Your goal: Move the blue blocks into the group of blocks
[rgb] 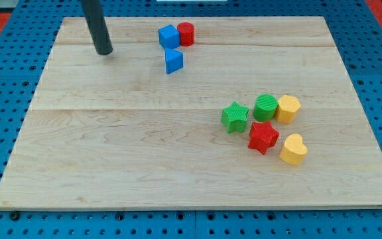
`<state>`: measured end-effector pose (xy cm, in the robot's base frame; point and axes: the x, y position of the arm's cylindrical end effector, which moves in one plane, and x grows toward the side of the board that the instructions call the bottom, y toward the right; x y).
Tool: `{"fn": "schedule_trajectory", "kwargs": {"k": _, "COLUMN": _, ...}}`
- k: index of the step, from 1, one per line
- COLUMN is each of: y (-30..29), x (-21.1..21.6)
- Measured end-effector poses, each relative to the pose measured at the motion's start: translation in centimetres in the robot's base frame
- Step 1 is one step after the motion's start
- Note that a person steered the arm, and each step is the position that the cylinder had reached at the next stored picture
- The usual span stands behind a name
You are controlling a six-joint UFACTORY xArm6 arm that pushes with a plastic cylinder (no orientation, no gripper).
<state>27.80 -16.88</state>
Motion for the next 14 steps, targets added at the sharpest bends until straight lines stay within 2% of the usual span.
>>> {"fn": "schedule_trajectory", "kwargs": {"k": 2, "y": 7.7, "x": -5.6}}
{"fn": "schedule_trajectory", "kwargs": {"k": 4, "y": 10.1, "x": -5.8}}
{"fn": "schedule_trajectory", "kwargs": {"k": 5, "y": 13.6, "x": -5.0}}
{"fn": "schedule_trajectory", "kwargs": {"k": 7, "y": 11.3, "x": 3.9}}
{"fn": "schedule_trajectory", "kwargs": {"k": 8, "y": 12.2, "x": 4.5}}
{"fn": "schedule_trajectory", "kwargs": {"k": 9, "y": 12.2, "x": 2.2}}
{"fn": "schedule_trajectory", "kwargs": {"k": 10, "y": 12.4, "x": 6.5}}
{"fn": "schedule_trajectory", "kwargs": {"k": 12, "y": 22.7, "x": 12.8}}
{"fn": "schedule_trajectory", "kwargs": {"k": 13, "y": 21.9, "x": 7.3}}
{"fn": "schedule_trajectory", "kwargs": {"k": 14, "y": 19.1, "x": 4.0}}
